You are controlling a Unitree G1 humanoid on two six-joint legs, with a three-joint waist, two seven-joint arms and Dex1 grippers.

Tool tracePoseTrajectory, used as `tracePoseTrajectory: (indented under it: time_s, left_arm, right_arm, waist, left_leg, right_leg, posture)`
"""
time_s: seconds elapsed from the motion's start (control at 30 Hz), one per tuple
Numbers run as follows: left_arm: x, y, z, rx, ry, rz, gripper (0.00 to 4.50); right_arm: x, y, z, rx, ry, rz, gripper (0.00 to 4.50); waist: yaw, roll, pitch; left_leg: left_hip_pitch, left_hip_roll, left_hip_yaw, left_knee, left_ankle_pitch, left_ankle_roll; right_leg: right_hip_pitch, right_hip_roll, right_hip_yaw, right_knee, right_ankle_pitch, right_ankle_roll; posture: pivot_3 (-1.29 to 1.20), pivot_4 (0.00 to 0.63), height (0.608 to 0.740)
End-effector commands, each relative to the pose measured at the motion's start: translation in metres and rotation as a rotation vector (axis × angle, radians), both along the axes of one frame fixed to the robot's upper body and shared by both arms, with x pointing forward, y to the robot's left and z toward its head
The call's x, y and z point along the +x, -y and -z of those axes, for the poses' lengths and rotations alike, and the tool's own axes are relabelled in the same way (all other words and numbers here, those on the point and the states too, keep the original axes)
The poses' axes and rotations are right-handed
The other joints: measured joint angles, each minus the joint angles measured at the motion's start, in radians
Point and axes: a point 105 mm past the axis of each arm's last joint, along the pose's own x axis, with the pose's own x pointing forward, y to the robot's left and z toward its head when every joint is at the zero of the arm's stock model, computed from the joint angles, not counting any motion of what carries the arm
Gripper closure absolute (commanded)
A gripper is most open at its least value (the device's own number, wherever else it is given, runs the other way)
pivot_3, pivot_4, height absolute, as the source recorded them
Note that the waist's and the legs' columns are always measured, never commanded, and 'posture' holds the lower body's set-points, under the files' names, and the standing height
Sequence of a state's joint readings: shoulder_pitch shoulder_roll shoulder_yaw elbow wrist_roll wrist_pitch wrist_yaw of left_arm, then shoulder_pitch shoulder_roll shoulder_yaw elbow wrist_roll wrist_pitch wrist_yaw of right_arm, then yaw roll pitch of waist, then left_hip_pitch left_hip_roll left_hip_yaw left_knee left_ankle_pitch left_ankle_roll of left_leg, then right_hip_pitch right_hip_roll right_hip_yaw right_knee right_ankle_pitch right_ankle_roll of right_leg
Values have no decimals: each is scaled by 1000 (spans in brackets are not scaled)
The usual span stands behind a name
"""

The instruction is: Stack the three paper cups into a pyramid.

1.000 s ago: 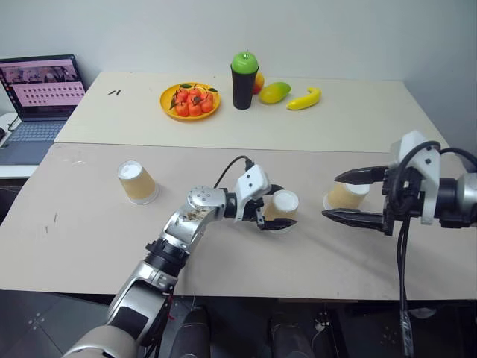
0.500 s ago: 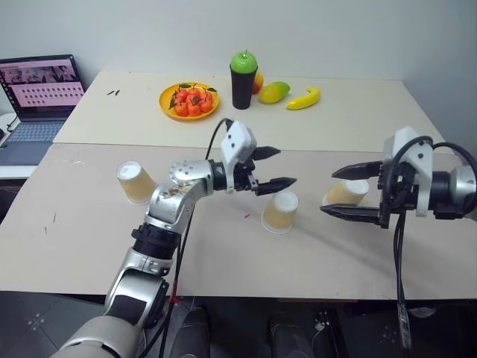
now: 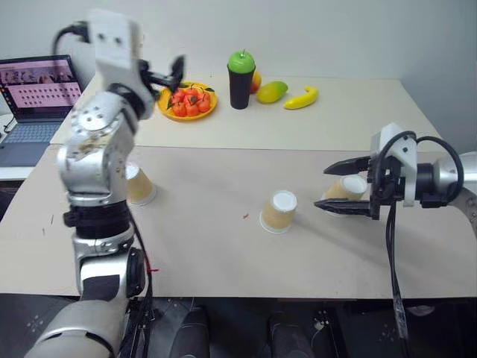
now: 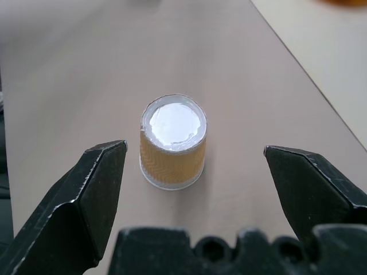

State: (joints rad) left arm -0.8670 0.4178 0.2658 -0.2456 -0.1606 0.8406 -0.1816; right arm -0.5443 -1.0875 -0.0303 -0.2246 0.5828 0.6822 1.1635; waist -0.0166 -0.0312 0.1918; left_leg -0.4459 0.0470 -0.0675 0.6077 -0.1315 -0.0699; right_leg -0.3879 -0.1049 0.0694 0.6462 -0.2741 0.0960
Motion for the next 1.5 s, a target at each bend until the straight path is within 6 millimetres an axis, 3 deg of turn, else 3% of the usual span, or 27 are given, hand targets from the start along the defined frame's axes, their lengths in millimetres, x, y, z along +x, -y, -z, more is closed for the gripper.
tracePoseTrajectory:
  time_s: [0.03,0.07,0.2,0.4,0.87,1.1,1.27,1.5]
  left_arm:
    - [-32,-21,5,39,63,-97,57]
    - [-36,-23,13,62,62,-108,57]
    - [-58,-41,83,39,-55,-156,57]
    - [-64,-42,114,15,-102,-171,57]
    - [-50,-50,154,-30,-158,-192,57]
    - [-42,-47,161,-35,-159,-183,57]
    - [-27,-38,152,-28,-119,-172,57]
    - [-24,-35,156,-42,-118,-171,57]
  right_arm:
    - [-1,10,-31,32,88,-14,0]
    - [-1,11,-34,47,92,-18,0]
    - [-2,15,-51,109,109,-30,0]
    - [2,15,-51,92,116,-27,0]
    - [-6,4,-68,175,119,-52,0]
    - [-7,6,-72,217,128,-42,0]
    - [-5,5,-78,256,148,-46,0]
    - [-3,0,-81,265,159,-47,0]
  waist:
    - [2,0,0]
    - [2,0,0]
    - [-7,1,0]
    - [11,0,0]
    - [2,0,0]
    - [3,0,0]
    - [4,0,0]
    - [1,0,0]
  left_leg:
    - [0,0,0,0,0,0]
    - [0,0,0,0,0,0]
    - [1,0,1,-1,0,0]
    - [1,1,1,3,0,-1]
    - [1,1,1,2,0,-1]
    - [1,1,1,1,0,-1]
    - [1,1,1,2,1,-1]
    - [1,0,1,0,0,-1]
  right_leg:
    - [0,0,0,0,0,0]
    - [0,0,0,0,0,0]
    - [0,0,1,0,0,-1]
    - [1,0,0,0,1,-1]
    - [1,0,1,0,1,-1]
    - [1,0,1,0,1,-1]
    - [1,0,1,0,1,-1]
    - [0,0,1,0,1,-1]
  posture:
    - [0,150,735]
    - [0,150,735]
    - [0,150,735]
    - [0,150,735]
    - [0,150,735]
    - [0,150,735]
    - [0,150,735]
    - [0,150,735]
